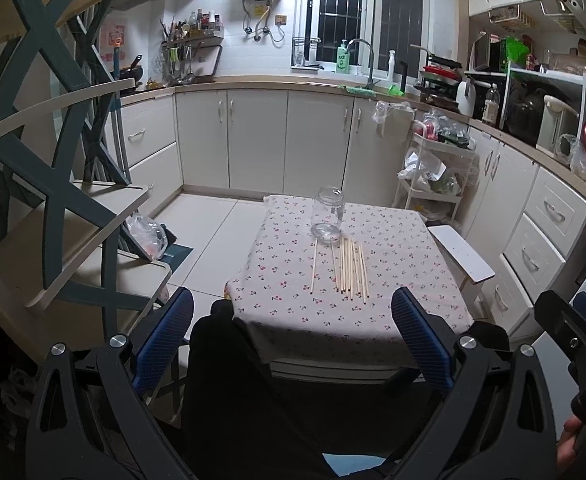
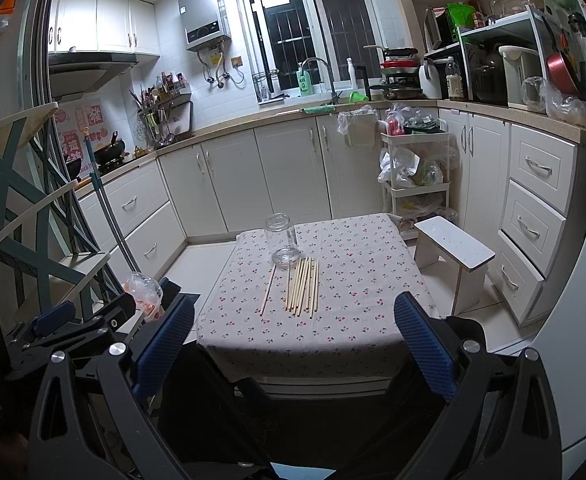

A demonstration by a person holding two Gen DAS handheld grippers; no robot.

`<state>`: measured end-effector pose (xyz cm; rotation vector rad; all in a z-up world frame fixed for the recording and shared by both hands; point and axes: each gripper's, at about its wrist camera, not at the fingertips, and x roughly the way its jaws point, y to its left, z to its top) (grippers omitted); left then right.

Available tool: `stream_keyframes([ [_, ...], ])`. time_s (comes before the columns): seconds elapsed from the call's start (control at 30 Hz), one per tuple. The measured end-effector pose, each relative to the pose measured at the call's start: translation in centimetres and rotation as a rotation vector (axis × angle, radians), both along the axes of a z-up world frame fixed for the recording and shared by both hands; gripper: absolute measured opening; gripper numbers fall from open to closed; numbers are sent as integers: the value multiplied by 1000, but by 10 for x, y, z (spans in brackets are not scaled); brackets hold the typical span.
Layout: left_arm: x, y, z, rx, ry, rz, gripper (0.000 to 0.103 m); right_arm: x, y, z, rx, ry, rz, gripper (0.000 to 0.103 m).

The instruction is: Organize utensils

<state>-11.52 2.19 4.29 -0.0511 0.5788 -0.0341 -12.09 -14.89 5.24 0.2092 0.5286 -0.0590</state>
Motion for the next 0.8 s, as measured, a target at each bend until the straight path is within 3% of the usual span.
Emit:
stream_keyframes([
  [0.2,35,13,-16,-63,46,4,95,33,2,-7,6,23,27,96],
  [0.43,128,13,-68,-56,203,-17,95,110,-15,-54,54,134,25,96],
  [0.63,200,9,-124,-5,277,-5,95,179,-32,-106,45,225,21,96],
  [0.7,228,4,-143,7,302,-11,95,196,-39,-122,47,244,27,92],
  [0.8,265,-9,-167,29,322,-18,95,230,-47,-148,54,291,34,80],
])
